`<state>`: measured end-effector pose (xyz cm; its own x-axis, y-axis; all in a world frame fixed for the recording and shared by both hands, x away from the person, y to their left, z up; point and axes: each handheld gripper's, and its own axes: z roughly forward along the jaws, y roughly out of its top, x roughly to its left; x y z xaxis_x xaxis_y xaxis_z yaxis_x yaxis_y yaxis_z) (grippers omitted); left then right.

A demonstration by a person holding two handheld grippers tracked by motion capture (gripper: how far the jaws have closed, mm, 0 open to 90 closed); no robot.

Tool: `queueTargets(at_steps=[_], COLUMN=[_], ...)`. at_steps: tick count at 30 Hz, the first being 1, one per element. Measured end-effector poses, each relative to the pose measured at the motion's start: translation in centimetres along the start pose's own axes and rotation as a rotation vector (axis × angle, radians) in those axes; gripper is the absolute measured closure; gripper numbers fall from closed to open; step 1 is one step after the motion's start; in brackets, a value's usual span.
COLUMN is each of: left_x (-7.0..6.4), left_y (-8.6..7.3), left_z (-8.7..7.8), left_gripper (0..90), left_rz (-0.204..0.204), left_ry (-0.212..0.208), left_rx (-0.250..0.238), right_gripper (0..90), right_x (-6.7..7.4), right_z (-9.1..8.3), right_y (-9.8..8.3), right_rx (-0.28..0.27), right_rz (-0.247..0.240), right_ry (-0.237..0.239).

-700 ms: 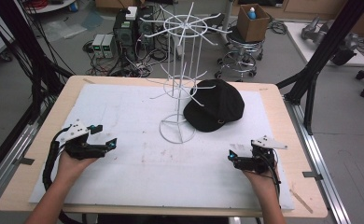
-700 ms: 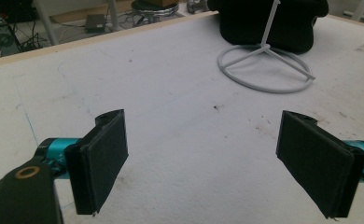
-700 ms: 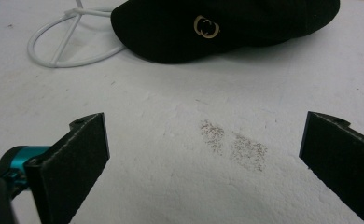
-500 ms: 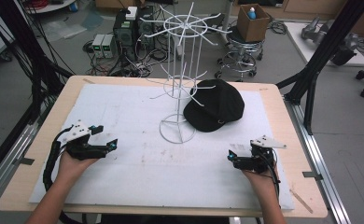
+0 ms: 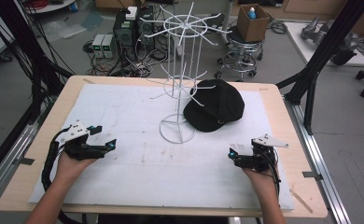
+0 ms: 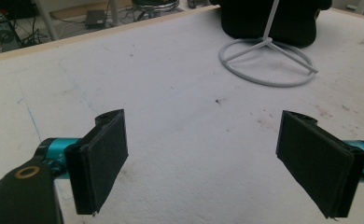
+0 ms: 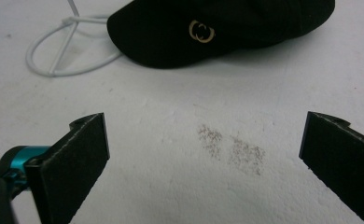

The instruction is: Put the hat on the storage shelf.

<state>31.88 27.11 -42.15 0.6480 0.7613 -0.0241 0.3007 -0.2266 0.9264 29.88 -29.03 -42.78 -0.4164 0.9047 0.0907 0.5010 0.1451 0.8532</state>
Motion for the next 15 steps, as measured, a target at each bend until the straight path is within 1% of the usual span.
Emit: queueTargets(at_steps=[2,4,5,8,9,11,15], left_x=[0.0,0.0,0.0,0.0,0.1,0.2,0.1], left_y=[0.0,0.0,0.0,0.0,0.0,0.0,0.0], left_z=[0.0,0.1,0.1,0.0,0.0,0.0,0.0], left_gripper=[16.8,16.8,16.9,16.9,16.9,16.9,16.8], left_rz=[0.001,-0.001,0.0,-0.002,-0.009,-0.011,-0.005], left_ry=[0.002,0.005,0.004,0.006,0.008,0.007,0.006], left_rx=[0.001,-0.003,-0.001,-0.003,-0.006,-0.006,-0.002], right_gripper=[0.5,0.5,0.5,0.5,0.5,0.5,0.6], right_x=[0.0,-0.2,-0.3,-0.5,-0.6,-0.8,-1.2], right_z=[0.0,0.1,0.1,0.3,0.4,0.5,0.8], right_y=[0.5,1.6,2.2,4.0,4.6,5.8,7.5], right_rx=[-0.001,-0.004,-0.005,0.006,0.002,-0.011,-0.022], right_rz=[-0.003,-0.006,0.004,-0.011,-0.009,0.006,0.018], right_ry=[0.006,0.007,0.013,-0.007,-0.009,-0.013,-0.013])
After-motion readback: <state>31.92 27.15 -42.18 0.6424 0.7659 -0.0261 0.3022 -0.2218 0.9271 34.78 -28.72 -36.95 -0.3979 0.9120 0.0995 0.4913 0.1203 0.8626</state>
